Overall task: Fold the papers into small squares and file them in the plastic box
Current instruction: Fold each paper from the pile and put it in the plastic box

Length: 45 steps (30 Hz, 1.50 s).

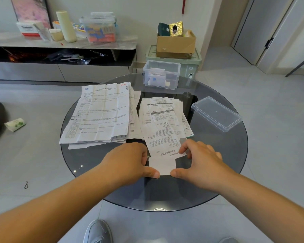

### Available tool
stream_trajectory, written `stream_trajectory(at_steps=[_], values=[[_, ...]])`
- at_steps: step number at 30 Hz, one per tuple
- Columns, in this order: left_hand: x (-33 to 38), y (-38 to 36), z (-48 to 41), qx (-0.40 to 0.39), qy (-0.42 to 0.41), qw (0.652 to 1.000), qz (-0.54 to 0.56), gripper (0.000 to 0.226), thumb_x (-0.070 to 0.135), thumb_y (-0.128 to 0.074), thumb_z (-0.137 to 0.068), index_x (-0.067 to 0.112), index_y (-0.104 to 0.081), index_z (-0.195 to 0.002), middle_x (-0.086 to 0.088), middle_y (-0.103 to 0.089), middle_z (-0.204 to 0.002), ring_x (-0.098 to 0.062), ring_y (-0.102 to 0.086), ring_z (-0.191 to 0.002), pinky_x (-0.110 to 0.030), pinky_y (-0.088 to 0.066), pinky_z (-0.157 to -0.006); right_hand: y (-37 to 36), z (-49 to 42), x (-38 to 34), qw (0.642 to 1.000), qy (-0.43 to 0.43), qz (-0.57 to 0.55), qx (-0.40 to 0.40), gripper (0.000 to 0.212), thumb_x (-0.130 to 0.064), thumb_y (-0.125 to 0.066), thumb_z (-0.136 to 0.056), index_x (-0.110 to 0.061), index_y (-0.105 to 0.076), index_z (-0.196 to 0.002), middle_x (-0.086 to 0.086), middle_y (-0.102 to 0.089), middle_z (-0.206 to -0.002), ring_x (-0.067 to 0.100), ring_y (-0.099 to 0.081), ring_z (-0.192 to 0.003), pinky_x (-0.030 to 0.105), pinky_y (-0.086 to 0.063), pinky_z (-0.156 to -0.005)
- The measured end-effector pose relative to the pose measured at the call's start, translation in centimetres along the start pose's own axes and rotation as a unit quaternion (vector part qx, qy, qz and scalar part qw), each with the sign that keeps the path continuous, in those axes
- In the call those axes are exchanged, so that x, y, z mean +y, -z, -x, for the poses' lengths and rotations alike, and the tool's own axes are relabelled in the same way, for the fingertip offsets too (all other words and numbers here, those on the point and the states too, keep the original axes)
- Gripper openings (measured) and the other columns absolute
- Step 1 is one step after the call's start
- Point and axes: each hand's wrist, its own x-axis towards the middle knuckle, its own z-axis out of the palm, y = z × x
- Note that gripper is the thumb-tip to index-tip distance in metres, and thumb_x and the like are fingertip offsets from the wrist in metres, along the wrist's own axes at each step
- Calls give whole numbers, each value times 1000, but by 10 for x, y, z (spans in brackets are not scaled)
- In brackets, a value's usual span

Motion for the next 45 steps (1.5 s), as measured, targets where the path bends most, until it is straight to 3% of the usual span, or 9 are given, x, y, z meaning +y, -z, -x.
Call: stream_trajectory(at_steps=[3, 8, 11, 13, 15, 25, 30, 36, 45], values=[[4, 3, -1, 4, 10, 1000, -10, 53, 61, -85, -64, 21, -52, -75, 9, -59, -73, -9, -51, -63, -25, -41, -58, -1, 4, 1, 998, 32, -51, 28, 50, -45, -80, -77, -41, -45, -111, -17, -44, -115, 11, -38, -115, 29, -38, -95], [13, 3, 6, 56, -13, 995, -84, 60, 74, -79, -60, 28, -45, -80, 12, -53, -83, -5, -49, -71, -26, -40, -60, -8, 30, 9, 967, 250, 9, 39, 19, -32, -55, -95, -35, -61, -114, -23, -56, -116, 0, -44, -113, 22, -39, -99], [17, -8, 10, 72, -91, 980, -163, 75, 87, -57, -67, 31, -48, -117, 7, -46, -121, -13, -46, -108, -29, -46, -91, -13, 43, 24, 952, 291, 81, 49, 23, -35, -46, -96, -36, -63, -112, -21, -63, -114, 4, -54, -106, 25, -45, -94], [20, -14, 11, 61, -150, 969, -189, 86, 86, -40, -79, 32, -31, -147, 3, -27, -155, -18, -27, -140, -35, -29, -117, -11, 46, 37, 936, 316, 125, 94, 22, -36, -49, -96, -30, -68, -105, -16, -68, -108, 8, -60, -99, 28, -49, -88], [20, -17, 14, 44, -188, 963, -189, 85, 80, -31, -89, 32, -14, -157, 4, -8, -166, -17, -9, -151, -34, -11, -123, -5, 43, 55, 927, 309, 150, 153, 24, -34, -50, -95, -22, -71, -96, -8, -70, -97, 17, -63, -88, 35, -51, -80], [18, -23, 22, 15, -253, 954, -160, 58, 66, -39, -97, 39, -35, -147, 13, -33, -149, -9, -33, -133, -25, -30, -115, 11, 14, 84, 964, 148, 112, 192, 33, -41, -48, -91, -21, -72, -102, -7, -71, -103, 18, -64, -97, 33, -48, -82], [8, -26, 22, 36, -226, 965, -130, 68, 71, -42, -92, 39, -30, -151, 11, -21, -159, -13, -25, -143, -31, -31, -118, 9, 22, 57, 949, 241, 63, 193, 31, -45, -53, -91, -23, -72, -103, -11, -67, -111, 11, -57, -106, 31, -49, -89], [1, -21, 19, 60, -243, 960, -127, 58, 65, -33, -89, 30, -57, -129, 8, -57, -129, -14, -55, -114, -34, -52, -96, -5, 20, 40, 953, 288, 88, 19, 59, -67, -48, -87, -35, -55, -136, -18, -50, -144, 4, -37, -133, 22, -29, -110], [-7, -17, 24, 26, -261, 959, -108, 63, 74, -44, -84, 34, -55, -131, 12, -48, -134, -10, -45, -121, -25, -42, -103, -17, 20, 35, 919, 372, 106, 81, 28, -44, -55, -94, -27, -67, -112, -13, -65, -112, 12, -56, -103, 31, -51, -81]])
